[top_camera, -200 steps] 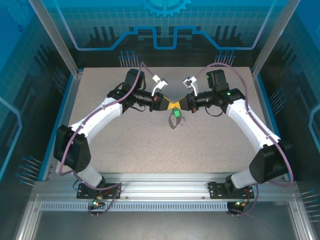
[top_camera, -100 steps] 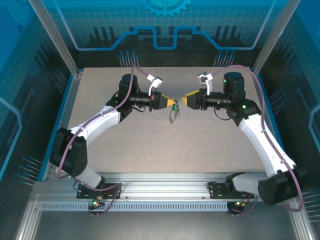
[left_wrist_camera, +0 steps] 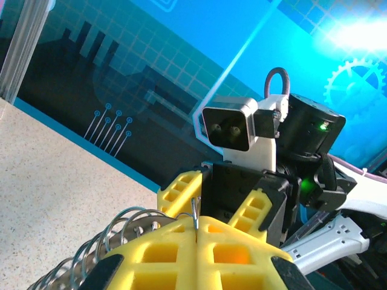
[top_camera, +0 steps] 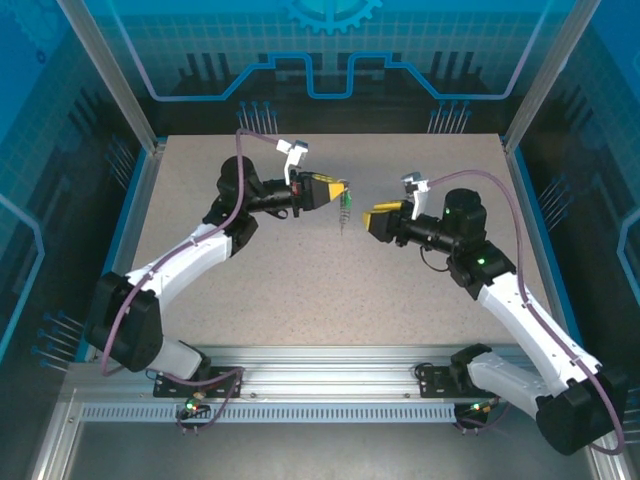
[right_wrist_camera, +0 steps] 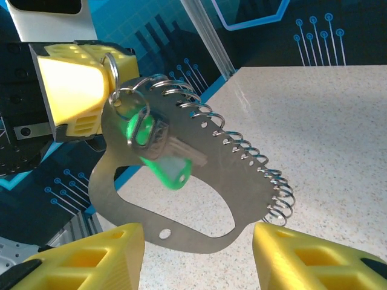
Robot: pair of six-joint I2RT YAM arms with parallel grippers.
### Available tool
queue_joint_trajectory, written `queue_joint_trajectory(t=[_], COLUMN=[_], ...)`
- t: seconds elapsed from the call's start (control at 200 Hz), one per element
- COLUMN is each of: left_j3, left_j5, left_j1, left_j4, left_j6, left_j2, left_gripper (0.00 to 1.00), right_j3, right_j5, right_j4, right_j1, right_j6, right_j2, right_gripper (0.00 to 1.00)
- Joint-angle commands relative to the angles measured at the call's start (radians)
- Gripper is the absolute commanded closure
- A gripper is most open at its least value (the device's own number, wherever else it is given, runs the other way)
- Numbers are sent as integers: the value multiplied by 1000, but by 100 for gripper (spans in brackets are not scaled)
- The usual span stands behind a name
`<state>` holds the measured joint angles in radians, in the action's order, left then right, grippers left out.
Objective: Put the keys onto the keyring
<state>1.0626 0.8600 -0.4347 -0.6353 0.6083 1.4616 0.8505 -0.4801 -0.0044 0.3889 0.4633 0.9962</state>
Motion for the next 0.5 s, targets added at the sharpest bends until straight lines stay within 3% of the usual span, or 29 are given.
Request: queue_joint_trajectory(t=[0.0,0.49], left_j3=[-13,2], left_j5=[-44,-45], left_j1=[-19,-40], left_j4=[-50,-38], left_j6=[15,13], left_j2=[-32,-21], left_gripper=[100,100], right_j3=[8,105], right_j5=[34,53], right_j4=[115,110], right_j1=[39,88], right_j6=[2,-55], right_j2=[8,105], right_gripper=[48,51])
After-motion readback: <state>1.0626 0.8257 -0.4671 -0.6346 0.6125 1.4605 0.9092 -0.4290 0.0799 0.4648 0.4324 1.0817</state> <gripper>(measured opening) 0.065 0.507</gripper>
